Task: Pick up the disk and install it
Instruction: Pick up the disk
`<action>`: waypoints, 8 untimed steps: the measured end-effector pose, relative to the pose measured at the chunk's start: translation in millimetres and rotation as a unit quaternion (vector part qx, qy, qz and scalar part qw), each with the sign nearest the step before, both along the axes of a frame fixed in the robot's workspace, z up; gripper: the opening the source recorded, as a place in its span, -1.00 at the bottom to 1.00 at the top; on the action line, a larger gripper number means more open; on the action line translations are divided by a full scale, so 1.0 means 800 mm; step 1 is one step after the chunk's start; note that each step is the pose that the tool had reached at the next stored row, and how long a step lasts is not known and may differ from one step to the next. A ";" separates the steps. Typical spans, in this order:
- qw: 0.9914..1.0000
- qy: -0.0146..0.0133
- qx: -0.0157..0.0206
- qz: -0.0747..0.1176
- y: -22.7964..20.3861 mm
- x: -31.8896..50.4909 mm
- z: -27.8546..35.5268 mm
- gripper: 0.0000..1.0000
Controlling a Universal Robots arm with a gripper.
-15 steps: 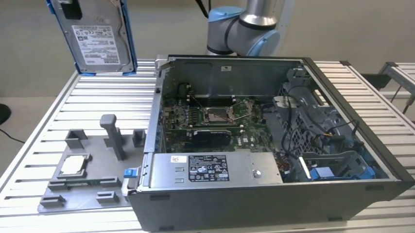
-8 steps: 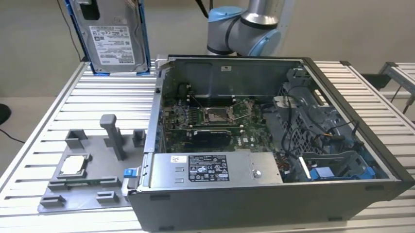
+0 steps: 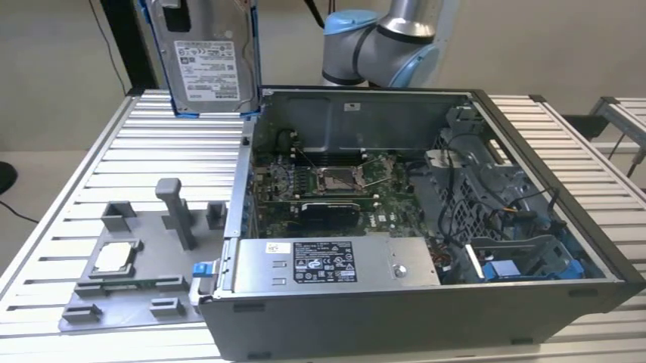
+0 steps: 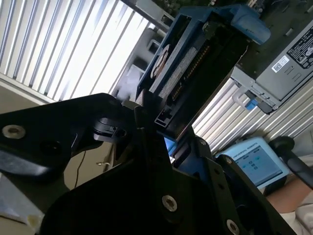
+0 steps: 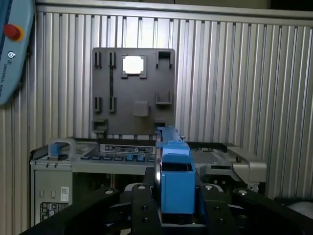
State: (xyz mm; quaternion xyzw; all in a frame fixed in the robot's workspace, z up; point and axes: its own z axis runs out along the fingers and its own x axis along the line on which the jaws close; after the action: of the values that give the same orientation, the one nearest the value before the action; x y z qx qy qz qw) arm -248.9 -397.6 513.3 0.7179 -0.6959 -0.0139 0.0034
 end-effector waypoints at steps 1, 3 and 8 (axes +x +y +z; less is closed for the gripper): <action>1.000 0.000 0.000 0.000 0.0000 0.006 0.0000 -1.00; 1.000 0.000 0.000 0.000 0.0000 0.016 0.0000 -1.00; 1.000 0.000 0.000 0.000 0.0000 0.042 0.0000 -1.00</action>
State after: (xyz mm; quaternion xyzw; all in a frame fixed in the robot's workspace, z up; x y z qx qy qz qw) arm -215.2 -397.6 513.3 0.7179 -0.6960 -0.0139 0.0033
